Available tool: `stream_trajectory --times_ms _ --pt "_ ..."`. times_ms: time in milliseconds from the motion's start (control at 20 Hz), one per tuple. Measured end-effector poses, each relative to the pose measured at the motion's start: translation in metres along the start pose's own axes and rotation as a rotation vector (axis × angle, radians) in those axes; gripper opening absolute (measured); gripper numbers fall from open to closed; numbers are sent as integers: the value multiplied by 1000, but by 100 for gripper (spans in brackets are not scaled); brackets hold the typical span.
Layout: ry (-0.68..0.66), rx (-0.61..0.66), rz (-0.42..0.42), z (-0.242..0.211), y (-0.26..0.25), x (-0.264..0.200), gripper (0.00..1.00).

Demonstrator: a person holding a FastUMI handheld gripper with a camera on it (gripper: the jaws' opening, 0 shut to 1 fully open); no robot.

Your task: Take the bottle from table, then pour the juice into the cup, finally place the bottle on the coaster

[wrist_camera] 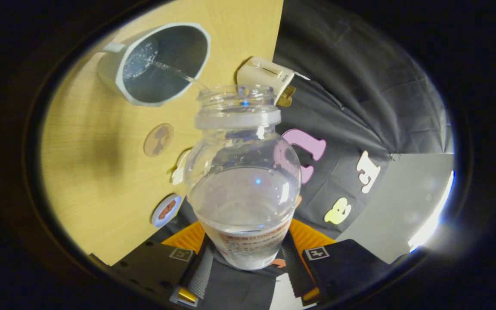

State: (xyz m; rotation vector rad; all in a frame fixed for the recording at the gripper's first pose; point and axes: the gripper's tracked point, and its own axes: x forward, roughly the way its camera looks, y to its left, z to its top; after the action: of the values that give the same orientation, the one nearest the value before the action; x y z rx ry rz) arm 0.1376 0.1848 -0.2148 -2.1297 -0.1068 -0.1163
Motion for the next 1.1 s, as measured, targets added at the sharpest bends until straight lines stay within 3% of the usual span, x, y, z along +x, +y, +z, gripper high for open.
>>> stream_trajectory --times_ms 150,300,600,850,1100 --pt "3 95 59 4 11 -5 78" --pt "41 309 193 3 34 -14 79" --pt "87 683 350 9 51 -22 79" --pt "122 1098 575 25 72 -30 79" --pt "113 1379 671 27 69 -10 79"
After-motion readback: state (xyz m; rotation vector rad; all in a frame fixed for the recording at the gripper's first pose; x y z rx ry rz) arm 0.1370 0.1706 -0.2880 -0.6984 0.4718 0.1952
